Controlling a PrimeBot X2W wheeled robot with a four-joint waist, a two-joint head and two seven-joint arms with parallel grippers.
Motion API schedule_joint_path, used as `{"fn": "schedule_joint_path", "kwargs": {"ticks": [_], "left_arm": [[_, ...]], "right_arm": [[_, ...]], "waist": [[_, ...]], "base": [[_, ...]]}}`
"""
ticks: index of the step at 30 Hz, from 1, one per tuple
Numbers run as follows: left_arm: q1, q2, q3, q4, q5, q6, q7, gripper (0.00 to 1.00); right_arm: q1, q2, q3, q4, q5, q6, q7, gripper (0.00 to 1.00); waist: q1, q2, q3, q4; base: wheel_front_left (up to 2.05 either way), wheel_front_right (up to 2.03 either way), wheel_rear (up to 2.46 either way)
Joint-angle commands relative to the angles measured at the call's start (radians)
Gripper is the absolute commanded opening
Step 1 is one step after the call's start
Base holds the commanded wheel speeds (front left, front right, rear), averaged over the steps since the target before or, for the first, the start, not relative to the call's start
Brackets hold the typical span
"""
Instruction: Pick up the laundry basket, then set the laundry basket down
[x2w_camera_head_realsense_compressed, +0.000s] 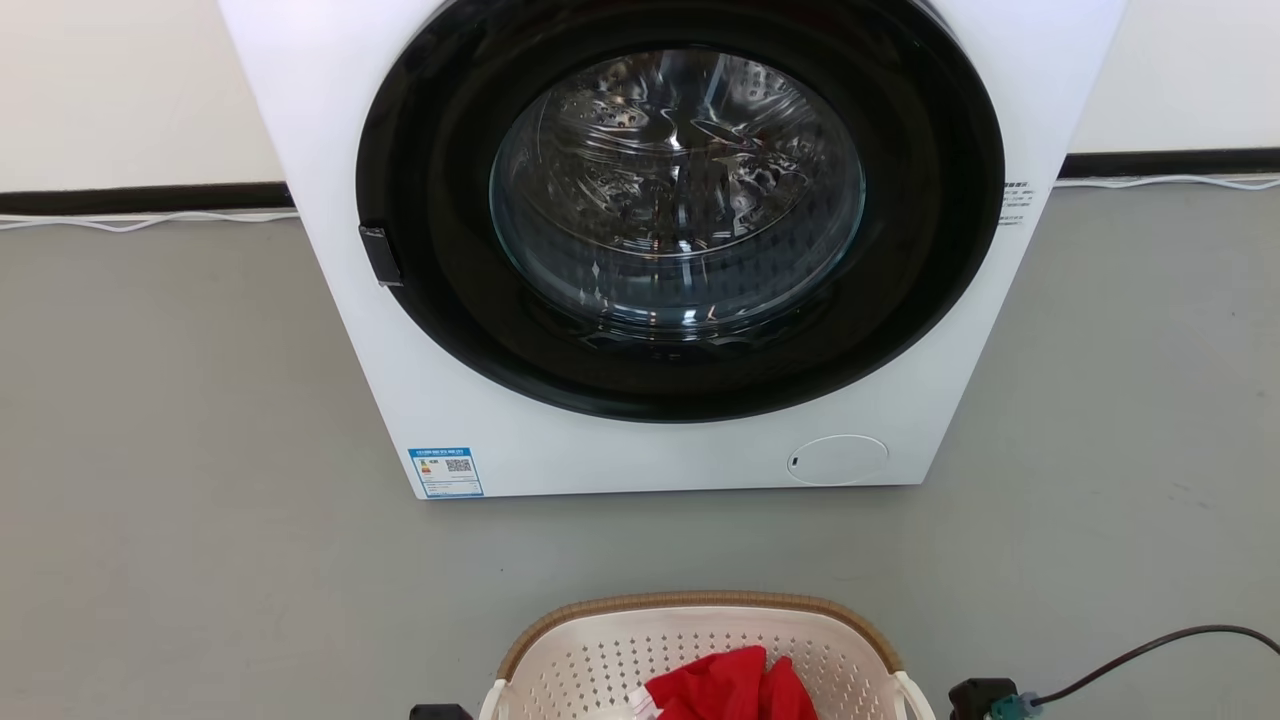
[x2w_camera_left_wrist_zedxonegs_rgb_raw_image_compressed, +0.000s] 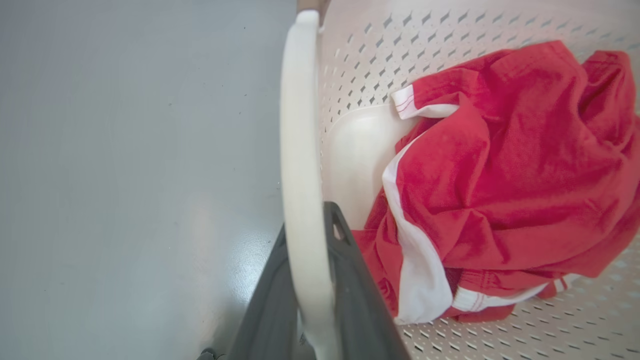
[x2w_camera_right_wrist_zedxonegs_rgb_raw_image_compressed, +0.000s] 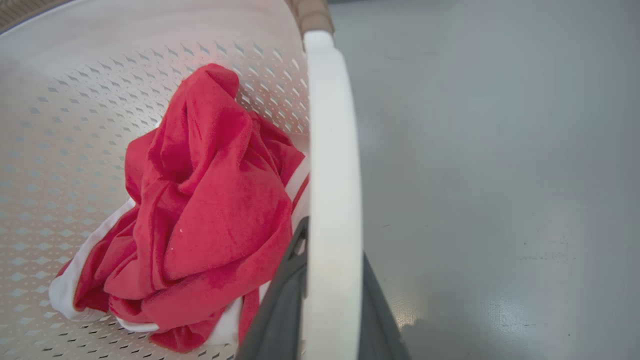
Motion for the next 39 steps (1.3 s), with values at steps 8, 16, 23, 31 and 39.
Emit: {"fn": "schedule_joint_path", "kwargs": {"ticks": [8,16,23,31,39], "left_arm": [[-0.011,0.038,0.005,0.003,-0.015,0.008,-0.009,0.00],[-0.011,0.038,-0.007,0.005,-0.027,0.012,-0.016,0.00],[-0.013,0.038,-0.015,0.007,-0.036,0.012,-0.018,0.00],[-0.014,0.038,-0.025,0.011,-0.045,0.010,-0.021,0.00],[-0.019,0.038,-0.035,0.013,-0.053,0.011,-0.028,0.00]], "right_arm": [[0.000,-0.008,0.058,0.003,0.038,0.008,-0.015,0.00],[-0.003,-0.008,0.082,0.008,0.063,0.008,-0.032,0.00],[-0.006,-0.008,0.098,0.010,0.083,0.008,-0.031,0.00],[-0.011,-0.008,0.120,0.011,0.105,0.008,-0.036,0.00],[-0.020,-0.008,0.135,0.012,0.122,0.008,-0.045,0.00]], "waist": [[0.0000,-0.0001,-0.008,0.001],[0.0000,-0.0001,-0.011,0.000],[0.0000,-0.0001,-0.009,-0.002],[0.0000,-0.0001,-0.004,-0.004],[0.0000,-0.0001,0.008,-0.004]], "base": [[0.00,0.00,0.00],[0.00,0.00,0.00],[0.00,0.00,0.00],[0.00,0.00,0.00],[0.00,0.00,0.00]]}}
